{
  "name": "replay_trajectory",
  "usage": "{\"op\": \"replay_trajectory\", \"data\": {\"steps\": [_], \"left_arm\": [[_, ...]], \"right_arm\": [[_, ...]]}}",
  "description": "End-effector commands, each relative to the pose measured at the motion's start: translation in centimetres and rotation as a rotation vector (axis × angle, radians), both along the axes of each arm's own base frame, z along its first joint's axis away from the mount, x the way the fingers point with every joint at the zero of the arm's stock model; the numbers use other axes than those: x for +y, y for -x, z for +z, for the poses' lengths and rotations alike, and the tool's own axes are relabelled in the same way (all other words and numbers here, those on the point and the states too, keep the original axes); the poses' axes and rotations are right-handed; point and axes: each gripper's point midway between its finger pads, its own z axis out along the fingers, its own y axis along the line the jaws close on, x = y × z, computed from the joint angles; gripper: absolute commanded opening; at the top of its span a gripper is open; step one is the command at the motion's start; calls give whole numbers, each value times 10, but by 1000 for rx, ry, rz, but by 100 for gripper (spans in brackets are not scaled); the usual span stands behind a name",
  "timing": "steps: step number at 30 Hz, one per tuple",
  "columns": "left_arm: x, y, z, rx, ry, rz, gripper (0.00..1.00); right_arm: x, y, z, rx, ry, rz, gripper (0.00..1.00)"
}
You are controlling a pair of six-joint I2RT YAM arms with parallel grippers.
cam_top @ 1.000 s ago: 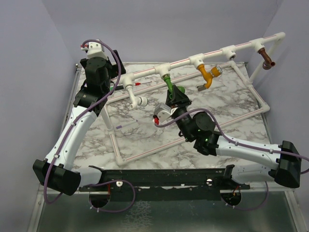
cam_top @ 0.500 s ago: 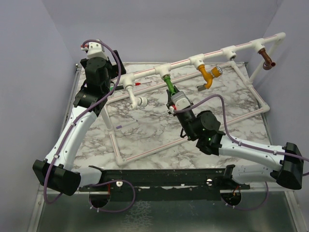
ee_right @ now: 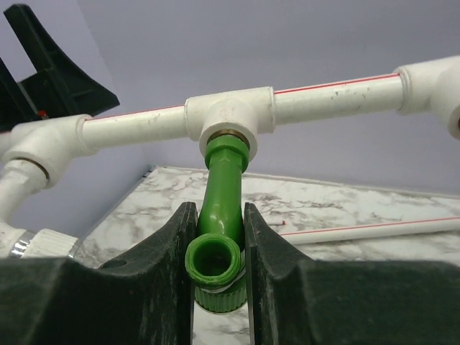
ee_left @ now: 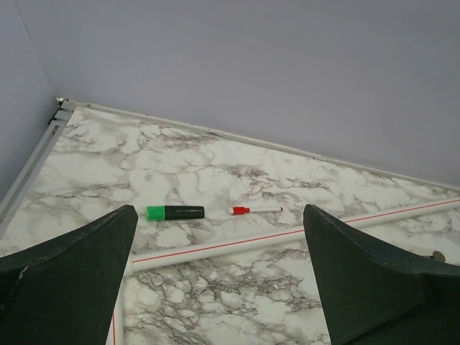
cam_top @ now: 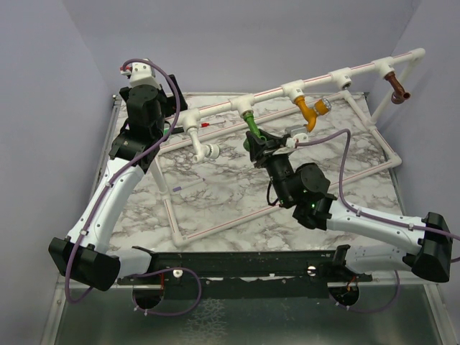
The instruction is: Install the water faucets
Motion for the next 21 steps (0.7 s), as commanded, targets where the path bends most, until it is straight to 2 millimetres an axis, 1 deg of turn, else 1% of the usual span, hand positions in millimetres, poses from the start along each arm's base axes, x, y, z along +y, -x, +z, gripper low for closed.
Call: {"op": "replay_trajectory", "data": {"steps": [1,7,13,19,21], "left_arm": [[-25,23,-85,293,-79,-149,99],[-25,23,-85,292,-78,-150,99],[-25,23,-85,291,-78,-150,99],[-25,23,-85,291,-79,-148,99],[-25,23,-84,289,-78,-150,99]], "right_arm": [[-7,9,36,85,-418,63,1],[-15,10,33,191,-692,79,1],[-7,10,27,338,-935,135,1],[1,12,19,458,-1141,197,1],[2,12,14,510,-1212,198,1]]}}
